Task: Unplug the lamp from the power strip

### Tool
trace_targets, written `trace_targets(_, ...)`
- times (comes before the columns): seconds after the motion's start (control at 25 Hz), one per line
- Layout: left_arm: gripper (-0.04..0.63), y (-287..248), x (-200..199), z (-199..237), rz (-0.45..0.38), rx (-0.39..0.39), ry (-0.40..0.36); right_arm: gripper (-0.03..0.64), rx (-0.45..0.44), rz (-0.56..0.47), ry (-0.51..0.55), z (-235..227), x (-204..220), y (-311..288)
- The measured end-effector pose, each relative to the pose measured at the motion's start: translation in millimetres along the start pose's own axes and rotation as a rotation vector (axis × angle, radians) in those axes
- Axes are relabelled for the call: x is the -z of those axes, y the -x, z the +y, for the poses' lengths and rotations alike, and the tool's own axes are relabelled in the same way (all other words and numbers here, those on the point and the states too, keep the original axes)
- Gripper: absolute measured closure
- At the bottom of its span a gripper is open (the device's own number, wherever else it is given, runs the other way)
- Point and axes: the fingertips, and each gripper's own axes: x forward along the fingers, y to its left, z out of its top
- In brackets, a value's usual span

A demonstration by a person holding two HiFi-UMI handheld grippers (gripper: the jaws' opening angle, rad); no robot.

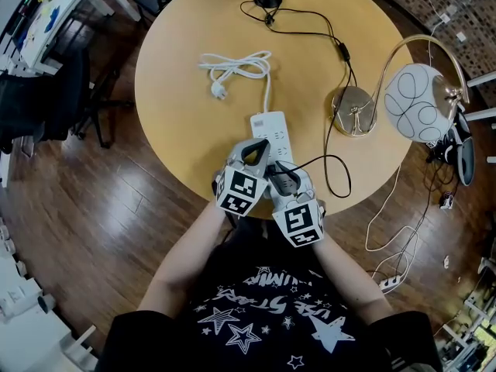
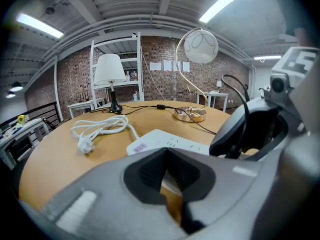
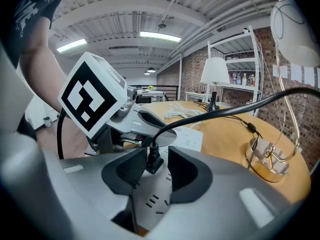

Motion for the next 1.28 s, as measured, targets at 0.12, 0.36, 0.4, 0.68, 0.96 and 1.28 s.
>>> trace_targets(0.12,0.591,0.4,-0.5,-0.8,-0.027,0.006,-0.019,0.491,-0.001,0.006,0.011,0.2,0.8,-2.6)
trace_targets(0.36,0.591,1.7,0.3,0.3,-0.075,0.019,0.003,0.531,-0.027,0.034,0.096,7.2,-0.3,-4.9)
trace_targets(0.4,0.591,1.9,0.3,0.3,-0.081,0.024,0.003,0.532,-0.029,0.039,0.098,7.6,-0.3,-5.1)
trace_targets(0.68,0.591,1.2,-0.4,-0.5,-0.094,0.038,0.003,0.538,-0.030,0.032,0.097,6.6,-0.3,-4.1)
trace_targets(0.96,0.591,1.6,-1.1,-0.5,-0.096,0.042,0.005,0.540,-0.038,-0.004,0.101,6.5,-2.2,-2.0)
trace_targets(1.28,0.591,2.0,-0.8,-0.5,-0.094,0.036,0.006,0.541,-0.076,-0.062,0.031,6.7,-4.8,0.9)
